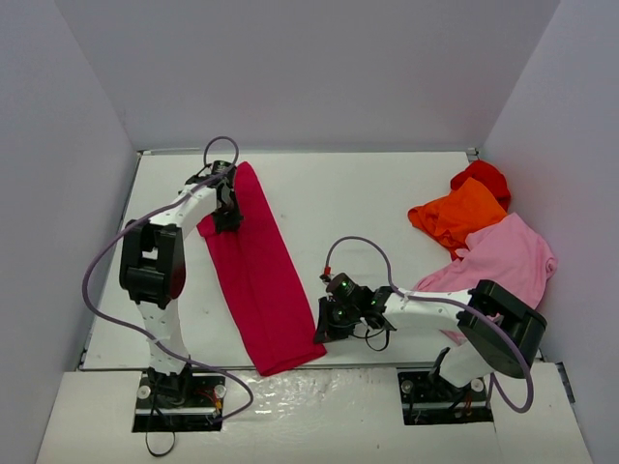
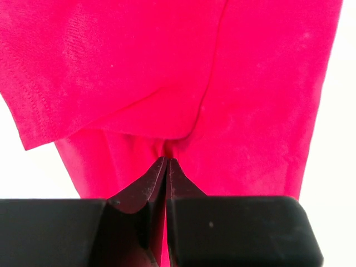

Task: Fold and stack the t-shirts

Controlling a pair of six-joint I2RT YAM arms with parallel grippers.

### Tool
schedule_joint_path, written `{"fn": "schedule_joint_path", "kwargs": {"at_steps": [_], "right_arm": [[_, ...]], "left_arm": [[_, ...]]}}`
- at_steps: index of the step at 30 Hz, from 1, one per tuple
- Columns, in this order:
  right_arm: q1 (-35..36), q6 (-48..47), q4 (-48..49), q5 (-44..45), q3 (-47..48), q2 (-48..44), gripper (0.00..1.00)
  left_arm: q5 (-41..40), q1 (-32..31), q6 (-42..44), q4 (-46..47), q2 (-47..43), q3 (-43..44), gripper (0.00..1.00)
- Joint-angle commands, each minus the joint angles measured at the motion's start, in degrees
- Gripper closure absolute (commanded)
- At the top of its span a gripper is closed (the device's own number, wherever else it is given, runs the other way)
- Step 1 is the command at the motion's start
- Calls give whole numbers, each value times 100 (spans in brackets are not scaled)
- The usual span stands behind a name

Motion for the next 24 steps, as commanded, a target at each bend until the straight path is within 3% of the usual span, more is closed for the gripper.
{"fn": "schedule_joint_path", "kwargs": {"at_steps": [1, 6, 13, 20, 24], "right_arm": [[74, -280, -1185, 571, -298, 340, 100], [74, -306, -1148, 558, -304, 373, 100], [66, -325, -1139, 536, -263, 412, 100], [74, -312, -1215, 425, -166, 350, 100], [60, -470, -1822, 383, 349, -46, 100]], "left_arm": [[115, 28, 38, -147, -564, 290, 100], [402, 96, -66, 261, -687, 13, 100], [1324, 220, -325, 1102, -71, -355, 100], [1390, 172, -380, 1578, 120, -762, 100], [1408, 184, -341, 1726, 143, -1086, 100]]}}
